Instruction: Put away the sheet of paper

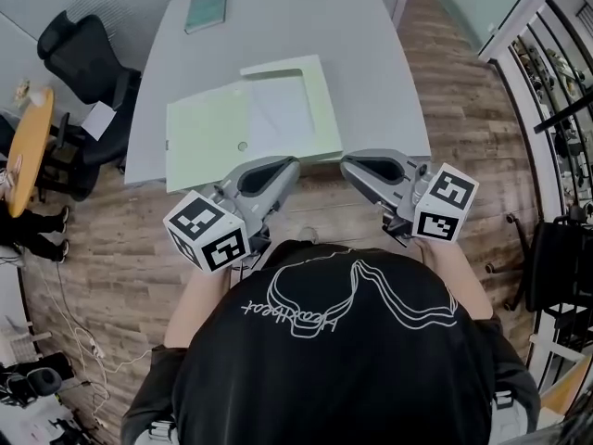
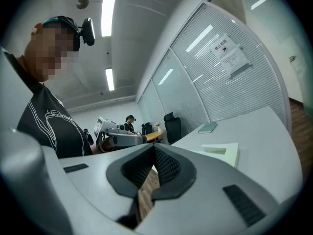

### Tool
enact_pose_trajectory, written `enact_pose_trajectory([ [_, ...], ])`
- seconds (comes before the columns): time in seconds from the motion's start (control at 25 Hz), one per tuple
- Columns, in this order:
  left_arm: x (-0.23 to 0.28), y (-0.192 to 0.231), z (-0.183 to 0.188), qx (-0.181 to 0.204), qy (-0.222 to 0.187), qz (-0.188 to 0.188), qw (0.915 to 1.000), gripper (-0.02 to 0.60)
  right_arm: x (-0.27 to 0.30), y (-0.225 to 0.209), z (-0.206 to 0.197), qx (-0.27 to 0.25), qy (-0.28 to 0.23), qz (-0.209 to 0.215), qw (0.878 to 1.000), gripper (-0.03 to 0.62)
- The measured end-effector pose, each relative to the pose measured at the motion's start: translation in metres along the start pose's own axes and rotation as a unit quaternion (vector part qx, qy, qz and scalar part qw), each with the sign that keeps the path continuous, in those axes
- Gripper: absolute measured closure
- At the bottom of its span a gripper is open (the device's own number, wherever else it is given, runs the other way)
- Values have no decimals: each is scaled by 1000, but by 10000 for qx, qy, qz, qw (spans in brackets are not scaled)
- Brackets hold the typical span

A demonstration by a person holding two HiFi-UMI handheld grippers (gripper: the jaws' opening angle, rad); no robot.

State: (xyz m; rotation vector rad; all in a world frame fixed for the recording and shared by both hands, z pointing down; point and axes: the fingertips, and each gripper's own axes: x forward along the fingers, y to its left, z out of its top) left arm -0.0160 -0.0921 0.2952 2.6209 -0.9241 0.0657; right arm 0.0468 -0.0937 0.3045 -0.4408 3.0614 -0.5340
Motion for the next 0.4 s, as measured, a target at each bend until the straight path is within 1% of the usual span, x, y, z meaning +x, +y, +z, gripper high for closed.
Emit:
enact_pose_trajectory([
  [0.4,-6,-21,3,158,-38,-11,9999,571,-11,19,3,-199,53,27,9998,585],
])
